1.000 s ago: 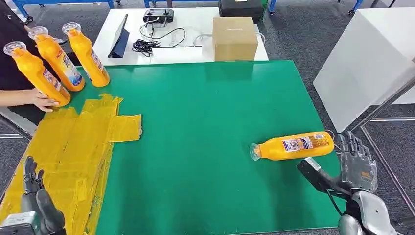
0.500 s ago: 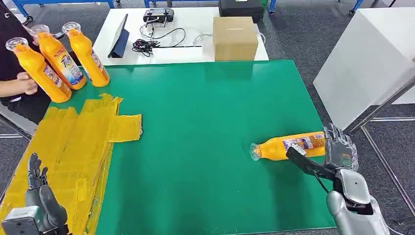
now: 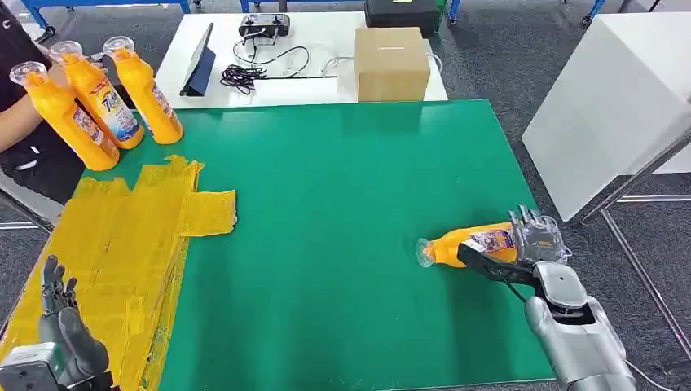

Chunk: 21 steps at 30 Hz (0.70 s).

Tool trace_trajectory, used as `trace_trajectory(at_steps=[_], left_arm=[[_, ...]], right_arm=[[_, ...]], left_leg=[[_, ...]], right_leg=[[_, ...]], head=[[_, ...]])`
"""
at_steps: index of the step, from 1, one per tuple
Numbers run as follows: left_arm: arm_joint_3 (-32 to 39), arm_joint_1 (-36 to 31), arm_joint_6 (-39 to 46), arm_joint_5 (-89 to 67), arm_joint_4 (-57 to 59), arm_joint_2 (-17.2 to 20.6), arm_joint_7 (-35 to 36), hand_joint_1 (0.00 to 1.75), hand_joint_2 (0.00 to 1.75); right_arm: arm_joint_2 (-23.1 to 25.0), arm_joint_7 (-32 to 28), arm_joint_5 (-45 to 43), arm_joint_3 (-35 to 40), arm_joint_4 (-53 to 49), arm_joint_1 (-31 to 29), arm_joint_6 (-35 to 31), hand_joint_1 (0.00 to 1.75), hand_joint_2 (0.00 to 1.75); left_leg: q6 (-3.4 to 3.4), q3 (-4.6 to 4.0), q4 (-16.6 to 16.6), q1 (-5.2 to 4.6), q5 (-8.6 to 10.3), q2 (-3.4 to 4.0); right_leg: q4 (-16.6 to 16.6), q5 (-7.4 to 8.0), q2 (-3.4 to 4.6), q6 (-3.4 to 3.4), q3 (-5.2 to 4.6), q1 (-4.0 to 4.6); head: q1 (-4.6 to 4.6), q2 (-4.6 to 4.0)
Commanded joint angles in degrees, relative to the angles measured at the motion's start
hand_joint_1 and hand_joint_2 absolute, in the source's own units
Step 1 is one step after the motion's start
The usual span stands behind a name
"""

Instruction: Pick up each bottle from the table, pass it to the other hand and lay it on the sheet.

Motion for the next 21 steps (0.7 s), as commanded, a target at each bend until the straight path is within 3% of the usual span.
trace_trajectory(at_steps=[1,6,7,8,21], left_arm=[[1.7,-1.8,-0.4,1.2,4.0,1.0,-0.4,0.0,0.0],[0.7,-2.6,0.2,3.4,4.8,2.7,-1.2,0.0,0.0],[0.3,-2.9,0.4,3.9,5.2,3.2,-1.4,0.0,0.0],[0.1,-3.0,0.8,4.1,5.5,3.5,-1.4,0.0,0.0],[-1.5,-3.3,2.2,5.2,6.2,4.8,-1.3,0.0,0.0]], right_arm=[[-0.5,-2.2,-0.6,7.1,13.9,-7.9,3.2,0.0,1.75],[-2.4,-5.4,-4.8,12.2,20.4,-10.6,9.5,0.0,1.75],[-2.9,-6.4,-5.8,13.4,21.5,-10.9,9.9,1.41,1.75],[-3.4,-6.8,-6.4,14.1,22.2,-11.0,10.3,1.75,1.75],[-5.5,-7.3,-12.9,18.5,20.8,-10.9,13.0,1.75,1.75]], left_leg=[[-0.05,0.2,-0.1,0.01,0.0,0.24],[-0.07,0.28,-0.1,0.07,0.01,0.28],[-0.06,0.26,-0.1,0.05,0.04,0.16],[-0.04,0.27,-0.1,0.03,0.04,0.11],[-0.08,0.78,-0.1,0.08,0.13,-0.07]], right_leg=[[-0.1,0.08,0.2,0.01,0.14,0.01],[-0.2,0.12,0.23,0.0,0.21,0.07],[-0.2,0.1,0.1,0.0,0.23,0.05],[-0.1,0.07,0.07,0.0,0.21,0.04],[-0.3,0.14,-0.12,-0.01,0.72,0.06]], head=[[-0.02,0.0],[0.0,0.0],[-0.02,0.0],[0.0,0.0],[0.0,0.0]])
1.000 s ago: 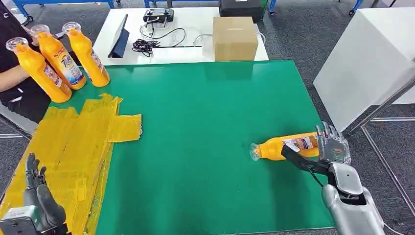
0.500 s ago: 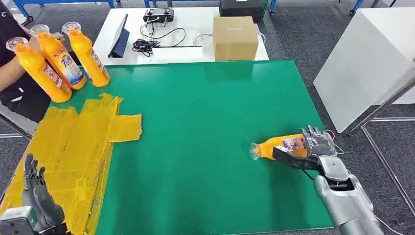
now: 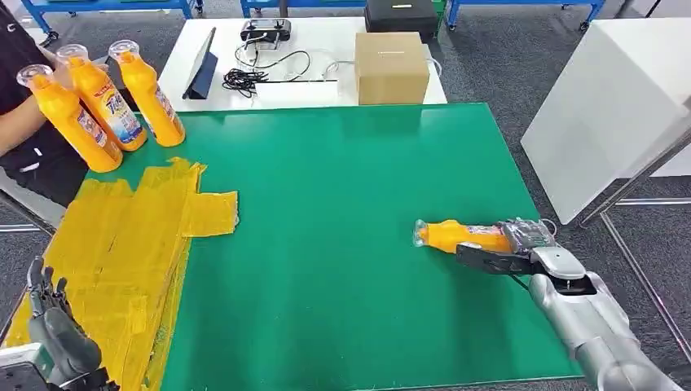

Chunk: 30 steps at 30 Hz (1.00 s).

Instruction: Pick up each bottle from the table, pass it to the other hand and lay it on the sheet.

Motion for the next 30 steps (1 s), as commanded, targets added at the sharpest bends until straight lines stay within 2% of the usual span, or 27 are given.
trace_trajectory(at_steps=[1,12,16,17,18,19,20,22,23,24,25,26,27,28,29,30], left_arm=[[-1.6,-1.7,0.4,0.5,3.8,2.6,0.4,0.0,0.0],[-1.6,-1.7,0.4,0.5,3.8,2.6,0.4,0.0,0.0],[-2.0,-1.1,-0.5,1.0,4.0,2.6,0.2,0.0,0.0],[-2.8,-0.3,-3.7,1.9,3.6,2.8,1.9,0.0,0.0],[-3.7,0.6,-7.0,2.9,2.9,2.9,2.5,0.0,0.0],[-3.7,2.2,-10.4,4.0,1.4,1.8,2.8,0.0,0.0],[-4.0,4.1,-18.2,7.9,-0.4,0.7,3.8,0.0,0.0],[-4.7,6.4,-25.5,10.6,-2.2,-1.4,3.6,0.0,0.0],[-4.8,6.7,-27.1,10.5,-2.6,-2.7,2.9,0.0,1.75],[-6.9,7.4,-28.8,10.9,-3.1,-2.7,2.8,0.0,1.75],[-8.1,7.6,-29.8,11.3,-3.2,-2.8,2.6,0.0,1.75],[-9.6,7.7,-29.5,10.8,-3.4,-2.8,2.3,0.0,1.75],[-11.9,7.8,-25.6,4.9,-4.0,-2.7,0.1,0.0,1.75],[-14.4,7.8,-23.4,2.1,-4.1,-2.8,-0.7,0.0,1.75],[-18.5,7.6,-22.0,1.7,-3.6,0.4,-1.0,0.0,1.75],[-19.6,7.5,-20.8,2.0,-3.4,1.0,-1.0,0.0,1.75]], right_arm=[[-0.7,-0.1,-1.9,5.9,5.4,0.3,2.7,1.75,1.75],[-0.7,-0.1,-1.9,5.9,5.4,0.3,2.7,1.75,1.75],[0.0,-2.4,-7.8,3.9,2.9,2.2,0.0,1.75,1.75],[0.6,-4.7,-13.0,1.6,-2.3,4.8,-2.5,1.75,1.75],[2.3,-4.4,-13.6,0.5,-6.7,6.3,-6.8,1.75,1.75],[4.6,-0.4,-7.9,1.4,-11.3,8.2,-13.3,1.75,1.75],[8.7,0.8,-1.8,1.7,-17.9,10.3,-18.5,1.75,1.75],[14.3,-0.7,-2.9,5.3,-28.8,13.2,-17.8,1.75,1.75],[16.2,-0.9,-0.6,8.0,-32.5,14.2,-20.3,1.75,1.75],[18.5,-1.1,-1.0,11.1,-36.3,15.2,-20.4,1.75,1.75],[19.2,-0.6,-1.7,13.4,-37.9,15.3,-20.6,1.75,1.75],[20.2,-1.4,-4.4,14.9,-38.9,15.7,-19.5,1.75,1.75],[21.4,-2.1,-7.8,16.4,-39.7,16.8,-19.2,1.75,1.75],[22.0,-2.3,-8.3,17.2,-40.0,17.8,-19.4,1.75,1.75],[23.2,-3.1,-9.8,18.5,-39.4,18.9,-19.3,1.75,1.75],[23.3,-3.1,-9.9,19.0,-39.0,19.1,-19.8,1.75,1.75]], left_leg=[[-0.05,0.08,-0.1,0.05,0.05,-0.04],[-0.05,0.15,-0.1,0.06,0.05,-0.06],[-0.07,0.16,-0.1,0.09,0.1,-0.12],[-0.06,0.18,-0.1,0.08,0.07,-0.11],[-0.05,0.17,-0.1,0.07,0.05,-0.07],[-0.08,0.15,-0.1,0.11,0.09,-0.1],[-0.08,0.18,-0.1,0.11,0.05,0.02],[-0.13,0.19,-0.1,0.14,-0.06,0.53],[-0.18,0.17,-0.2,0.14,-0.08,0.69],[-0.12,-0.03,-0.1,0.12,-0.1,0.62],[-0.2,-0.05,-0.1,0.14,-0.18,0.97],[-0.18,-0.07,-0.1,0.1,-0.13,0.8],[-0.16,-0.16,0.0,0.1,-0.1,0.58],[-0.28,-0.09,0.0,0.16,-0.18,0.67],[-0.17,-0.18,0.0,0.22,-0.1,0.26],[-0.18,-0.19,0.0,0.22,-0.09,0.09]], right_leg=[[-0.1,0.05,-0.06,-0.01,0.14,0.05],[-0.1,0.05,-0.09,-0.01,0.21,0.06],[-0.2,0.09,-0.16,-0.01,0.26,0.09],[-0.2,0.07,-0.14,-0.01,0.26,0.07],[-0.2,0.05,-0.1,-0.01,0.23,0.07],[-0.2,0.09,-0.14,-0.02,0.25,0.11],[-0.2,0.08,-0.01,-0.04,0.24,0.11],[-0.2,0.12,0.5,-0.07,0.24,0.17],[-0.1,0.14,0.65,-0.1,0.17,0.17],[0.0,0.09,0.6,-0.08,0.02,0.2],[0.1,0.09,0.9,-0.11,-0.06,0.25],[0.1,0.05,0.78,-0.1,-0.12,0.22],[0.1,0.02,0.59,-0.08,-0.21,0.2],[0.1,-0.05,0.65,-0.15,-0.18,0.26],[0.0,-0.07,0.26,-0.11,-0.16,0.24],[0.0,-0.13,0.08,-0.1,-0.13,0.24]], head=[[-0.02,0.0],[0.0,0.0],[0.0,0.0],[0.0,0.0],[-0.02,0.0],[0.0,0.0],[0.0,0.0],[0.02,0.0],[0.02,0.0],[0.0,0.0],[0.0,0.0],[-0.04,0.0],[-0.02,0.0],[-0.04,0.0],[-0.04,0.0],[-0.04,0.0]])
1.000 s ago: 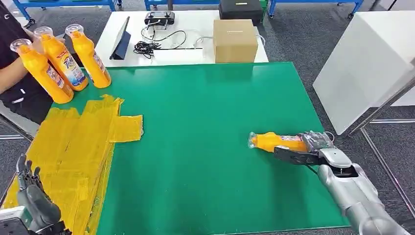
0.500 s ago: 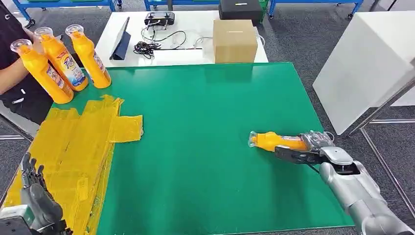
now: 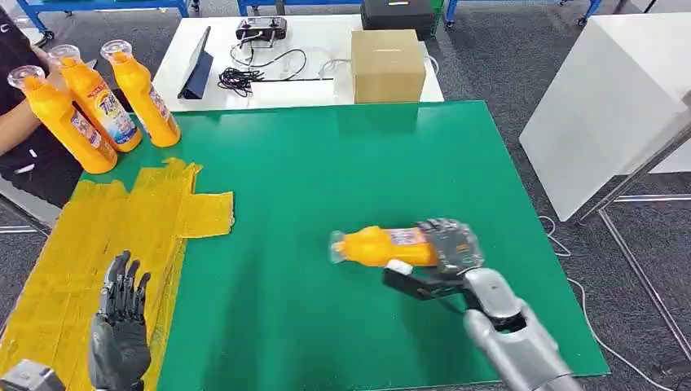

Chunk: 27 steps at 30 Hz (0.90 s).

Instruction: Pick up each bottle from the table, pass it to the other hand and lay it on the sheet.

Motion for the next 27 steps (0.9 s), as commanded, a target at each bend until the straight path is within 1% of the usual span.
trace_trajectory(at_steps=[1,3,6,10,14,20,22,23,24,27], left_arm=[[-17.1,1.7,9.8,-10.0,-0.8,4.5,-4.0,0.0,1.75],[-20.3,1.1,11.8,-9.3,-0.6,6.9,-4.1,0.0,1.75],[-21.7,1.0,14.2,-7.0,-0.3,8.4,-3.9,0.0,1.75],[-23.8,0.6,14.8,-6.3,0.3,9.7,-4.5,0.0,1.75],[-24.8,0.1,15.7,-6.7,0.5,10.1,-4.8,0.0,1.75],[-25.8,-0.8,19.1,-7.6,0.5,11.0,-5.1,0.0,1.75],[-25.7,-0.8,19.2,-7.5,0.5,11.0,-5.1,0.0,1.75],[-25.8,-0.7,19.3,-7.5,0.6,11.1,-5.1,0.0,1.75],[-26.0,-0.8,19.1,-7.4,0.8,11.3,-5.1,0.0,1.75],[-26.7,-1.2,18.8,-7.0,1.4,11.7,-5.1,0.0,1.75]], right_arm=[[11.5,-2.5,-9.0,11.8,-13.2,7.0,-0.3,1.75,1.75],[11.8,-3.1,-10.1,12.3,-12.1,7.3,-0.6,1.75,1.75],[12.3,-3.7,-11.8,11.0,-12.9,7.6,-1.4,1.75,1.75],[13.7,-4.2,-13.6,10.0,-13.6,7.6,-1.0,1.75,1.75],[14.3,-4.3,-14.1,10.0,-12.8,7.2,-0.9,1.75,1.75],[15.3,-5.3,-17.6,10.2,-11.3,5.9,-1.1,1.75,1.75],[15.4,-5.3,-17.8,10.1,-11.2,5.9,-1.2,1.75,1.75],[15.7,-5.4,-18.6,9.7,-11.1,5.7,-1.5,1.75,1.75],[16.0,-5.4,-19.3,9.3,-11.1,5.6,-1.7,1.75,1.75],[16.8,-5.4,-20.1,9.2,-10.6,4.8,-1.6,1.75,1.75]], left_leg=[[-0.06,-0.08,-0.1,0.07,0.03,-0.28],[-0.06,-0.11,-0.1,0.1,0.02,-0.32],[-0.08,-0.17,-0.1,0.06,-0.01,-0.21],[-0.11,-0.19,-0.1,0.02,-0.01,-0.18],[-0.11,-0.18,-0.1,-0.05,0.0,-0.2],[-0.12,-0.15,-0.1,-0.04,0.01,-0.17],[-0.09,-0.22,-0.1,-0.07,0.01,-0.19],[-0.16,-0.08,-0.1,0.01,-0.02,-0.11],[-0.09,-0.2,-0.1,-0.06,0.01,-0.18],[-0.09,-0.19,-0.1,-0.06,0.01,-0.16]], right_leg=[[0.0,-0.09,-0.31,-0.12,-0.02,0.04],[-0.1,-0.14,-0.37,-0.18,0.02,0.11],[0.0,-0.12,-0.28,-0.17,-0.04,0.08],[0.0,-0.1,-0.26,-0.16,-0.04,0.02],[0.0,-0.1,-0.27,-0.17,-0.05,-0.04],[0.0,-0.09,-0.25,-0.18,-0.04,-0.03],[0.0,-0.09,-0.26,-0.17,-0.12,-0.06],[-0.1,-0.08,-0.2,-0.18,0.04,0.01],[0.0,-0.09,-0.24,-0.17,-0.09,-0.06],[0.0,-0.08,-0.23,-0.16,-0.08,-0.06]], head=[[0.02,0.0],[0.04,0.0],[0.04,0.0],[0.04,0.0],[0.04,0.0],[0.04,0.0],[0.04,0.0],[0.04,0.0],[0.04,0.0],[0.04,0.0]])
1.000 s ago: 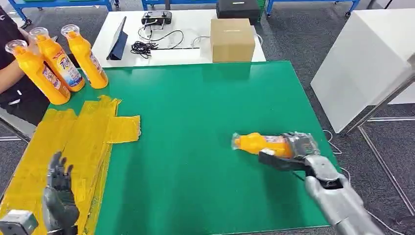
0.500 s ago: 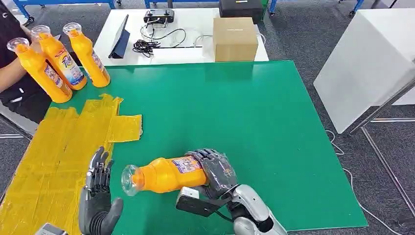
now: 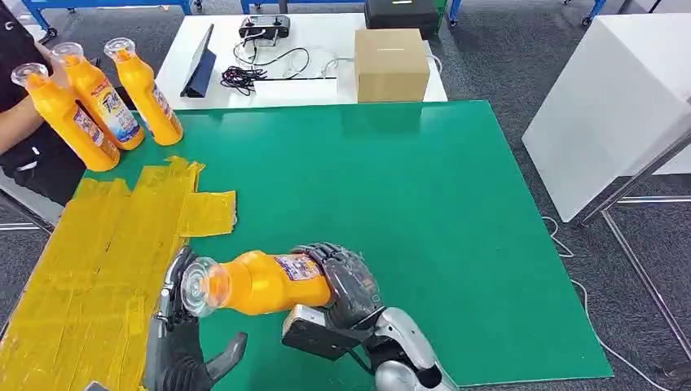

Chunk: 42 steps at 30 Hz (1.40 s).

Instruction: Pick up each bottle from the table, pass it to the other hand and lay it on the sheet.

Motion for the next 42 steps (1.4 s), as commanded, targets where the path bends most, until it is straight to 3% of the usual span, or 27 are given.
trace_trajectory(at_steps=[1,10,15,34,42], left_arm=[[-2.4,-1.8,-0.1,0.6,3.0,3.2,0.1,0.0,1.75],[-4.3,-3.4,-0.9,2.9,3.4,4.1,0.2,0.0,1.75],[-3.2,-4.7,-2.8,5.7,2.3,2.1,0.5,0.0,1.75],[1.4,-0.4,0.6,6.9,-2.7,1.2,-0.5,0.0,1.75],[5.3,0.4,3.2,8.0,-3.8,-0.5,-1.8,0.0,1.75]], right_arm=[[1.6,-0.3,-2.5,-0.2,2.8,-3.5,-0.5,1.75,1.75],[3.6,0.0,-3.3,5.2,9.0,-8.9,0.2,1.75,1.75],[5.2,0.7,-1.6,9.7,11.7,-10.8,0.0,1.75,1.75],[3.2,1.2,3.7,15.6,11.3,-8.5,-2.4,1.75,1.75],[4.1,-0.9,4.7,20.9,17.2,-8.9,-1.5,1.75,1.75]], left_leg=[[-0.02,0.01,0.0,-0.02,0.04,0.04],[-0.03,0.08,-0.1,-0.01,0.03,0.14],[-0.05,0.08,-0.1,0.01,0.02,0.17],[-0.03,0.01,-0.1,0.03,0.03,0.06],[-0.05,0.12,-0.1,0.06,0.01,0.11]], right_leg=[[0.0,0.04,0.03,0.01,-0.02,-0.03],[-0.1,0.05,0.12,0.01,0.04,-0.01],[0.0,0.05,0.14,0.0,0.04,0.01],[-0.1,0.04,0.03,0.01,0.01,0.02],[-0.1,0.04,0.07,0.01,0.13,0.05]], head=[[0.0,0.0],[0.0,0.0],[0.0,0.0],[0.02,0.0],[0.02,0.0]])
